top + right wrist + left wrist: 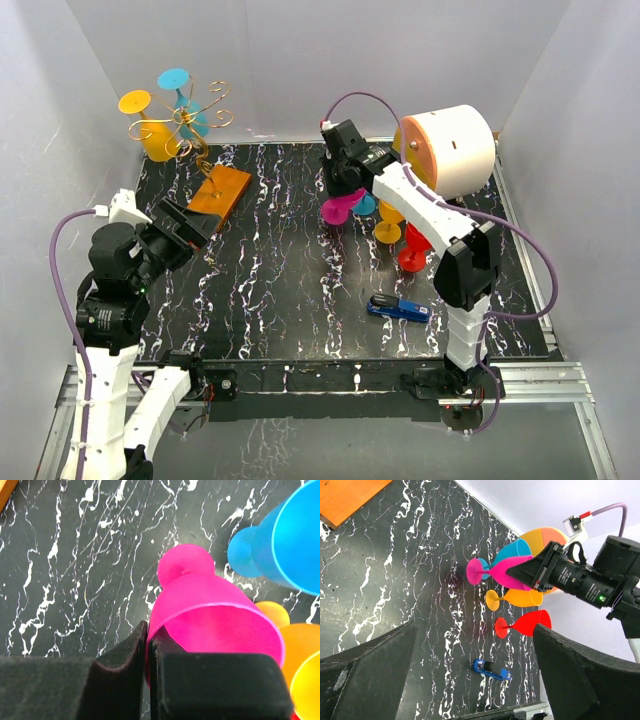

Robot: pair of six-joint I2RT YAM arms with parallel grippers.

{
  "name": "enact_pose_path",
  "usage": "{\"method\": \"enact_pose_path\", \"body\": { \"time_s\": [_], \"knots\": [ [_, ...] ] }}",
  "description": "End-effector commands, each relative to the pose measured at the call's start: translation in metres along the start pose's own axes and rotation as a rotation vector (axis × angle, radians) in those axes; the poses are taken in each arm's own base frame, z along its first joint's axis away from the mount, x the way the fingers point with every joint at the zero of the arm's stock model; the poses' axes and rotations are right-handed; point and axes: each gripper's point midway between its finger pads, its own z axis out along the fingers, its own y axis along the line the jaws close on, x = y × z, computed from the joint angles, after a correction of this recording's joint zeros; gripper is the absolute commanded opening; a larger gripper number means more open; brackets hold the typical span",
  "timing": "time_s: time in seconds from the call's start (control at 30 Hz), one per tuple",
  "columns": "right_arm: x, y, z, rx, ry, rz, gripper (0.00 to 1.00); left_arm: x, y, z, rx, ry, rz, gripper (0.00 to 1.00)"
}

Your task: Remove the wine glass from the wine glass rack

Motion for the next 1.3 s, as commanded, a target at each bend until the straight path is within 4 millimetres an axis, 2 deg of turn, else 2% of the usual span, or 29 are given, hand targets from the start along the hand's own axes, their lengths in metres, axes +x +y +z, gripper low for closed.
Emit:
{"method": "enact_pose_path", "body": {
  "time_s": [0.0, 0.27, 0.6, 0.9, 1.07, 1.27],
  "knots": [
    [-0.033, 0.000, -0.004, 0.041, -0.069, -0.035, 0.00, -0.008, -0.012, -0.007, 0.036, -0.019, 0.033, 0.99],
    [-0.041, -0.004, 0.016, 0.086, -0.045, -0.058, 0.00, -0.010, -0.011, -0.012, 0.024, -0.028, 0.056, 0.99],
    [-0.037, -0.002, 0.040, 0.084, -0.014, -0.076, 0.00, -0.015, -0.013, -0.013, 0.026, -0.038, 0.076, 0.99],
    [-0.039, -0.001, 0.050, 0.083, -0.008, -0.089, 0.00, -0.017, -0.015, -0.015, 0.027, -0.043, 0.085, 0.99],
    [-0.038, -0.001, 0.053, 0.084, -0.004, -0.092, 0.03, -0.017, -0.016, -0.015, 0.029, -0.044, 0.087, 0.99],
    [-0.040, -0.001, 0.054, 0.085, -0.007, -0.094, 0.12, -0.017, -0.017, -0.015, 0.034, -0.042, 0.087, 0.99]
  ]
}}
